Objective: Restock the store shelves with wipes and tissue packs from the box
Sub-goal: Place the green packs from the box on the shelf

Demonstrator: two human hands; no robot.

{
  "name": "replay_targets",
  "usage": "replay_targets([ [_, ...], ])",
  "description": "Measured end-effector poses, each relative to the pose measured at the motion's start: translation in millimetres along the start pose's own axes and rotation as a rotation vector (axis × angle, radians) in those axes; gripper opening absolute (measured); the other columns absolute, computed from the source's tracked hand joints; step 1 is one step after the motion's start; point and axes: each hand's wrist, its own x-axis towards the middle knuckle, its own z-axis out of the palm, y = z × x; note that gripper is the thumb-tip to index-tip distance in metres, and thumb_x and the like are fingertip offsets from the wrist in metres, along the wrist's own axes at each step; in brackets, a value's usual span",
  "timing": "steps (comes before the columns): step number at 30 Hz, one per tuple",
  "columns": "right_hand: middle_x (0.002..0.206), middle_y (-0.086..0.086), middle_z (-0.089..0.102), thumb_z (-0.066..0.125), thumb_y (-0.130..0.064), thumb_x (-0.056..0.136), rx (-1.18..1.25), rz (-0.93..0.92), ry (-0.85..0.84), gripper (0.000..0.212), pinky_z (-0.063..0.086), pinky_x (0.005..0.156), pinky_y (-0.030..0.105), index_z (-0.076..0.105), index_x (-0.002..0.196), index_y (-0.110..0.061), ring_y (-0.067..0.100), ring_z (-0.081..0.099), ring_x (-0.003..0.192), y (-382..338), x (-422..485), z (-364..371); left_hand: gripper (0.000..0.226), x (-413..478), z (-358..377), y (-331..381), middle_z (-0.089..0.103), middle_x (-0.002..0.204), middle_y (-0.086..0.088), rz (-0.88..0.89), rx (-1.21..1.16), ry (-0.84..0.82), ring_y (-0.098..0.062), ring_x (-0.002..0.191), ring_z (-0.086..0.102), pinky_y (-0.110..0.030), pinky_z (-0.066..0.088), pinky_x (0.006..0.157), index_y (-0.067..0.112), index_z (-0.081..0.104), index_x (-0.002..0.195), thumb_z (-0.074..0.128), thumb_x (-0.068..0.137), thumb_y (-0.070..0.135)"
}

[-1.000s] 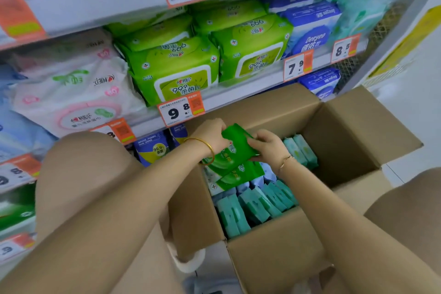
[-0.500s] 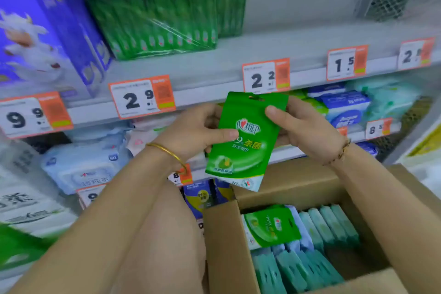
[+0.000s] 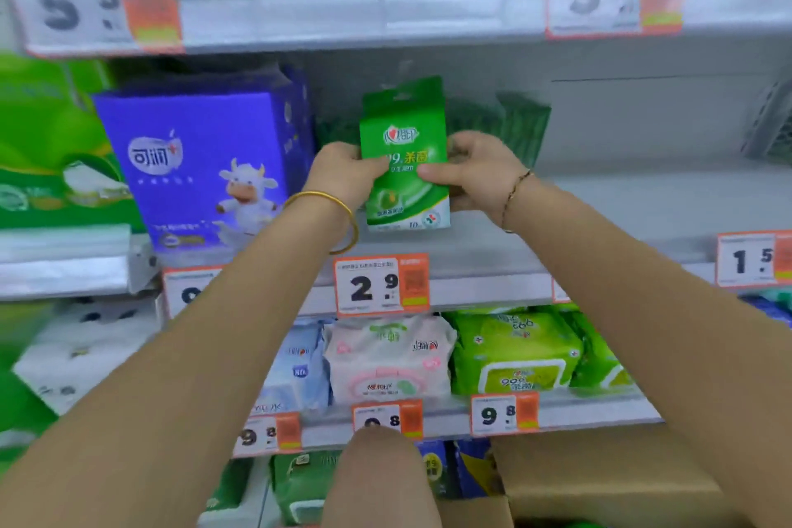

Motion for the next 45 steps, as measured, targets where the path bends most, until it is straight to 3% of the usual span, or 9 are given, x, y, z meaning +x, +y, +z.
replay_targets([
  [5,0.11,0.018,0.066,0.074,-0.007,0.075,-0.269,-0.003,0.179,0.022,0.052,0.09,0.049,0.058,0.091,-0.006,0.033,0.064,0.1,29,68,22,0.034,38,11,-17,0.064,0.111,-0.022,-0.025,0.138,0.144,-0.034,0.104,0.061,-0.035,0.049,0.087,0.001,0.062,0.112,0.046,0.081,-0.005],
  [14,0.123,0.017,0.058,0.064,-0.023,0.088,-0.567,0.157,0.365,0.046,0.044,0.082,0.032,0.045,0.122,0.002,0.03,0.056,0.114,43,92,35,0.039,62,24,-29,0.061,0.118,-0.019,-0.077,0.14,0.117,-0.033,0.108,0.059,-0.037,0.05,0.094,0.003,0.053,0.122,0.042,0.086,-0.005],
  [21,0.078,0.008,0.051,0.058,-0.028,0.091,-0.668,0.206,0.344,0.027,0.038,0.07,0.028,0.053,0.086,-0.002,0.029,0.058,0.101,42,97,35,0.035,65,25,-33,0.061,0.115,-0.018,-0.089,0.2,0.096,-0.027,0.093,0.054,-0.027,0.043,0.077,-0.001,0.056,0.119,0.04,0.087,-0.004],
  [25,0.106,0.014,0.061,0.057,-0.028,0.092,-0.689,0.163,0.336,0.033,0.044,0.077,0.032,0.057,0.108,0.001,0.028,0.058,0.1,42,97,36,0.034,65,21,-33,0.063,0.112,-0.023,-0.112,0.165,0.101,-0.035,0.1,0.062,-0.043,0.054,0.089,-0.003,0.058,0.113,0.041,0.084,-0.006],
  [30,0.065,0.005,0.041,0.058,-0.027,0.091,-0.661,0.217,0.37,0.044,0.04,0.072,0.031,0.033,0.06,-0.011,0.023,0.047,0.083,46,103,40,0.034,59,21,-31,0.06,0.114,-0.022,-0.132,0.185,0.098,-0.036,0.106,0.059,-0.044,0.052,0.093,-0.003,0.054,0.116,0.04,0.086,-0.006],
  [33,0.065,0.002,0.042,0.06,-0.026,0.09,-0.63,0.213,0.388,0.038,0.04,0.071,0.03,0.038,0.065,-0.009,0.024,0.049,0.084,46,100,38,0.04,53,23,-28,0.052,0.124,-0.021,-0.179,0.201,0.104,-0.034,0.116,0.051,-0.034,0.043,0.092,-0.003,0.042,0.129,0.038,0.089,-0.005],
  [36,0.082,0.007,0.055,0.062,-0.027,0.089,-0.575,0.183,0.402,0.034,0.045,0.077,0.034,0.052,0.106,0.0,0.027,0.055,0.092,44,93,32,0.041,39,25,-22,0.043,0.133,-0.02,-0.195,0.205,0.124,-0.035,0.122,0.045,-0.033,0.038,0.1,-0.002,0.032,0.131,0.037,0.09,-0.002],
  [40,0.078,0.008,0.051,0.066,-0.024,0.086,-0.452,0.063,0.407,0.025,0.053,0.069,0.035,0.051,0.09,-0.004,0.024,0.058,0.078,36,63,16,0.053,2,29,-8,0.046,0.138,-0.018,-0.021,0.139,0.138,-0.032,0.126,0.046,-0.04,0.04,0.105,0.003,0.033,0.138,0.047,0.087,-0.002],
  [45,0.078,0.007,0.057,0.061,-0.005,0.087,-0.118,-0.112,0.3,0.013,0.057,0.059,0.026,0.052,0.085,-0.015,0.02,0.061,0.073,31,-61,-22,0.051,-92,61,-6,0.046,0.13,0.002,0.215,-0.116,-0.074,-0.011,0.12,0.047,-0.014,0.042,0.093,0.016,0.042,0.132,0.045,0.087,-0.007],
])
